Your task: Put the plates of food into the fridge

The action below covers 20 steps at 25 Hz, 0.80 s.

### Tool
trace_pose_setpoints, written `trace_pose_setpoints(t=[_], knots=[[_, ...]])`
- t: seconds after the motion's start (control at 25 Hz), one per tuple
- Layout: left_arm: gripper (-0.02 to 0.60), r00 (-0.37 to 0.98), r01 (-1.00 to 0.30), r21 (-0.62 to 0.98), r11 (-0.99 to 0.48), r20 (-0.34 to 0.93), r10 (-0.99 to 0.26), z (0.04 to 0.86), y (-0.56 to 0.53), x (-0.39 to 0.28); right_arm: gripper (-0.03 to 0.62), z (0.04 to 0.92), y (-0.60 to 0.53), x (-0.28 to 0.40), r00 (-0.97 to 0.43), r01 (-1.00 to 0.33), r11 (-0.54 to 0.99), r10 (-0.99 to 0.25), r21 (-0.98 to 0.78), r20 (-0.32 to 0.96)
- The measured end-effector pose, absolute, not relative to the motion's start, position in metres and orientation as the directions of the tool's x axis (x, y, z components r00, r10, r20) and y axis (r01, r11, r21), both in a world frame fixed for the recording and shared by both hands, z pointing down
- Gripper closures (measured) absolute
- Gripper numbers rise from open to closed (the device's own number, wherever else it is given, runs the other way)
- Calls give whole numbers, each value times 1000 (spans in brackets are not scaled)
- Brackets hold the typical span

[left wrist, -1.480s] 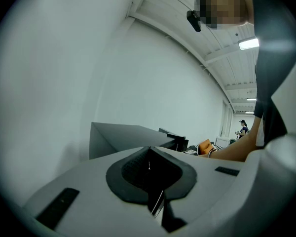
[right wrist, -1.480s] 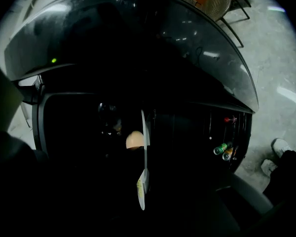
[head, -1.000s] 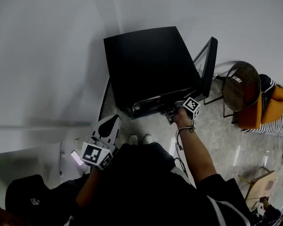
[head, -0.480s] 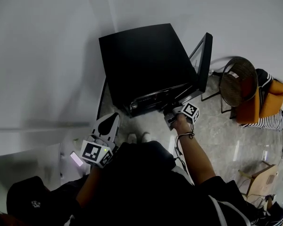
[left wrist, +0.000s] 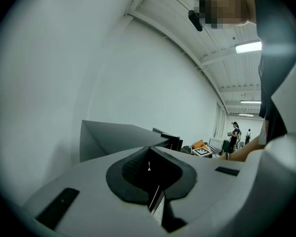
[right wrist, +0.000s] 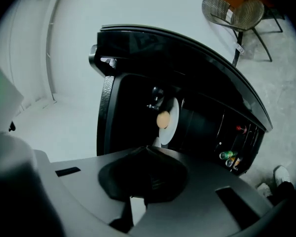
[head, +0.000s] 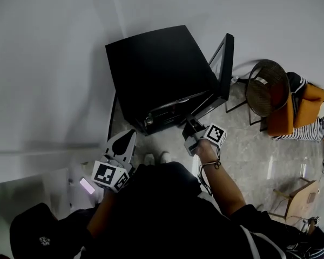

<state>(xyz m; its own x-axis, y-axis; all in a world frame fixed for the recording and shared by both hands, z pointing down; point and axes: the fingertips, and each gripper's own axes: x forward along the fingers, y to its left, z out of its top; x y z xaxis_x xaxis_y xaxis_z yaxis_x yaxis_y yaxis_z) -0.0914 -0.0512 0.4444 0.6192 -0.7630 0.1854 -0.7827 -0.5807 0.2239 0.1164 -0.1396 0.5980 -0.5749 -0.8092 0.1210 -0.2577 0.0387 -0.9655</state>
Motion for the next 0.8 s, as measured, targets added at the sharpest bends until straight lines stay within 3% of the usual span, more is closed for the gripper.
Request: trace_pose_setpoints(t=[0.8], knots=[[558, 670, -740, 231, -631, 177, -721, 444, -43, -76, 568, 467, -86, 84, -662, -491, 426, -750, -760, 7]])
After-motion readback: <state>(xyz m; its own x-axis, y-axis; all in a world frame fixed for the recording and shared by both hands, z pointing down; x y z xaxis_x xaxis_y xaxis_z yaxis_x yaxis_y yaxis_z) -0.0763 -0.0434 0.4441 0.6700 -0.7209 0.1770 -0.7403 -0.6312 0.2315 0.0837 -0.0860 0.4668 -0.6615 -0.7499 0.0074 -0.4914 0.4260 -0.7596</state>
